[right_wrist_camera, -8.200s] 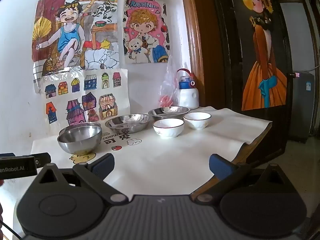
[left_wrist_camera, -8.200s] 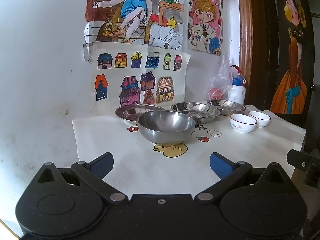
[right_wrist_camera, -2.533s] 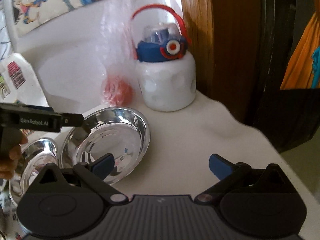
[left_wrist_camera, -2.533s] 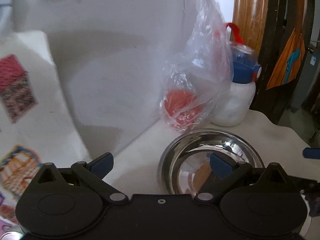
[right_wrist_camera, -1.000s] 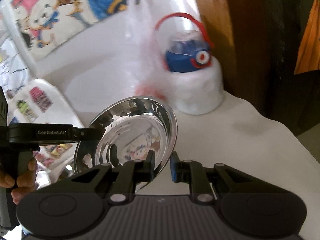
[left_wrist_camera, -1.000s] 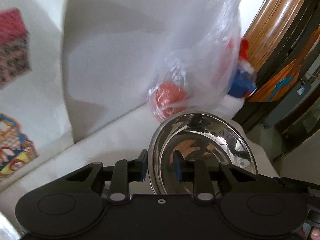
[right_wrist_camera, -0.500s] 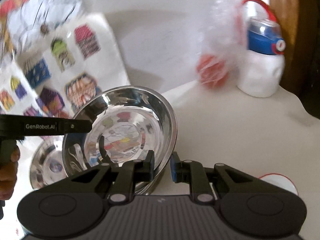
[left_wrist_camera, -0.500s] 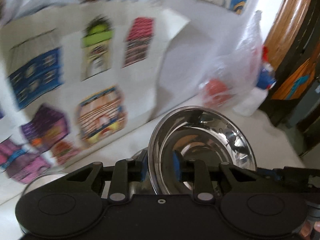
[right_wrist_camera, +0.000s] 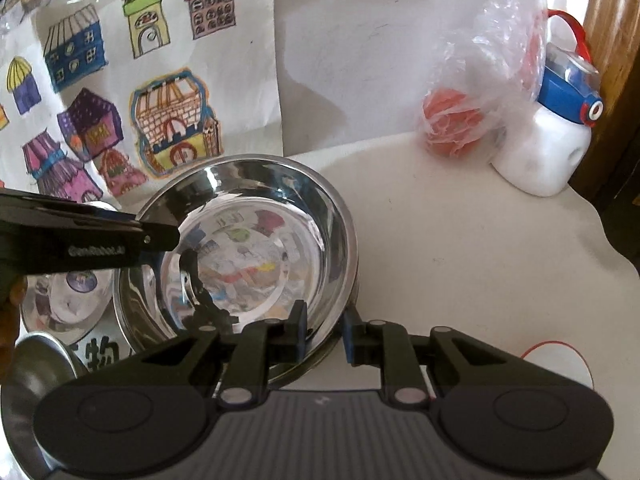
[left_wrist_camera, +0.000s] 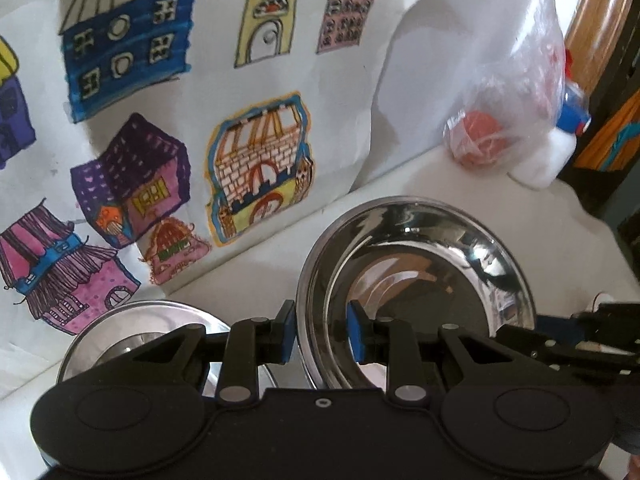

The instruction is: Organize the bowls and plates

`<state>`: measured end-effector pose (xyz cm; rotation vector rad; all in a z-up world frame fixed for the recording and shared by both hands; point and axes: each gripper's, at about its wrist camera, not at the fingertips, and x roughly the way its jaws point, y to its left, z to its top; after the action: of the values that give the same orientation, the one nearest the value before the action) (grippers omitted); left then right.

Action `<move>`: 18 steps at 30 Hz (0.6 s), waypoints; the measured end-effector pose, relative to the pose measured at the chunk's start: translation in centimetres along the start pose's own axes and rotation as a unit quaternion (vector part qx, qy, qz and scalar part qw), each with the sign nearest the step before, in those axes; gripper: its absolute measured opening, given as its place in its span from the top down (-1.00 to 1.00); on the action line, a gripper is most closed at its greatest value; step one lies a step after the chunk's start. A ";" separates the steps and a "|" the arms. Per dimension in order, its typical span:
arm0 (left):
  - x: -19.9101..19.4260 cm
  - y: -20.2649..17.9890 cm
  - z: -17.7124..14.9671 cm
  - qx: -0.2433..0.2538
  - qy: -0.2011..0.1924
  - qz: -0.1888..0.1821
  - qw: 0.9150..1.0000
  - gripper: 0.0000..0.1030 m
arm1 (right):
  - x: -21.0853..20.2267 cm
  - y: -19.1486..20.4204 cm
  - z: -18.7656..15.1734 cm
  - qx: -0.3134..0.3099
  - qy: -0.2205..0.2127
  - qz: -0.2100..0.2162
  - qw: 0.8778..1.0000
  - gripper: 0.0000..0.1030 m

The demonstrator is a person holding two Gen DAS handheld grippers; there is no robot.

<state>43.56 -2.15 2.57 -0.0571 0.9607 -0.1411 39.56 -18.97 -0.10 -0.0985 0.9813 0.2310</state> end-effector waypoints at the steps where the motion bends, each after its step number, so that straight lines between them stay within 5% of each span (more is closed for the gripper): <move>1: 0.2 -0.1 -0.1 0.004 0.004 0.004 1.000 0.46 | 0.0 0.2 0.0 -0.005 0.003 -0.004 1.000 0.59; 18: 1.9 -1.4 -0.9 0.033 0.018 0.026 0.999 0.46 | 0.6 1.6 0.1 -0.055 0.009 -0.036 0.998 0.42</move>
<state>43.74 -3.80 0.67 0.0307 0.9928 -0.1265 39.59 -17.35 -0.47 -0.2373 0.9804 0.2184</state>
